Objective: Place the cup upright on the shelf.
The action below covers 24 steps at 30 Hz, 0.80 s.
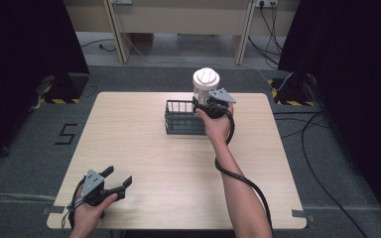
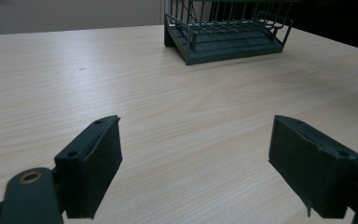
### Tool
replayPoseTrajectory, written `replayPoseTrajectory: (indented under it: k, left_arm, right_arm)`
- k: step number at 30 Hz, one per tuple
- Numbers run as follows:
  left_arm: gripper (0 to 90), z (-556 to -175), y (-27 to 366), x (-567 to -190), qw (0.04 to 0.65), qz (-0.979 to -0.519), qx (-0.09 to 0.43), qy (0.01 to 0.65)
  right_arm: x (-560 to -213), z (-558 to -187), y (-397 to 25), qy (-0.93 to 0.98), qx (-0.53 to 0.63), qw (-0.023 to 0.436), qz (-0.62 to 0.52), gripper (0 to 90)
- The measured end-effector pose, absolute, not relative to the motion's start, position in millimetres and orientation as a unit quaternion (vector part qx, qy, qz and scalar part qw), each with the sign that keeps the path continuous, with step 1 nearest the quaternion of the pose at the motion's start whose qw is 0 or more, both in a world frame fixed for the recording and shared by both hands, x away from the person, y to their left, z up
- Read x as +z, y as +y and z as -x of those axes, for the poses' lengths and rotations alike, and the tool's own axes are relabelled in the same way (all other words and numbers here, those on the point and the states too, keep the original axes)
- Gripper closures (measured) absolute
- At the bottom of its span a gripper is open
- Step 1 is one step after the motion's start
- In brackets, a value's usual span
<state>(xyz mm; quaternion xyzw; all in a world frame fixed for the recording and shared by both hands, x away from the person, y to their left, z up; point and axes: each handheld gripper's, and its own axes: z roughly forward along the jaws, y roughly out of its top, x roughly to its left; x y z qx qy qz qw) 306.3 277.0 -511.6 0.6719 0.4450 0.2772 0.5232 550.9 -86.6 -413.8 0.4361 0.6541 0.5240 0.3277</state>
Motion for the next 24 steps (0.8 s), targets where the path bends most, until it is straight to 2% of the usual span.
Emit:
replayPoseTrajectory:
  k: [24]
  left_arm:
    - [16.5, -306.5, 276.9, -511.7, 0.523, -0.673, 0.276, 0.445]
  right_arm:
    - [-438.8, -559.8, -76.8, 0.669, 0.497, 0.319, -0.452, 18.3]
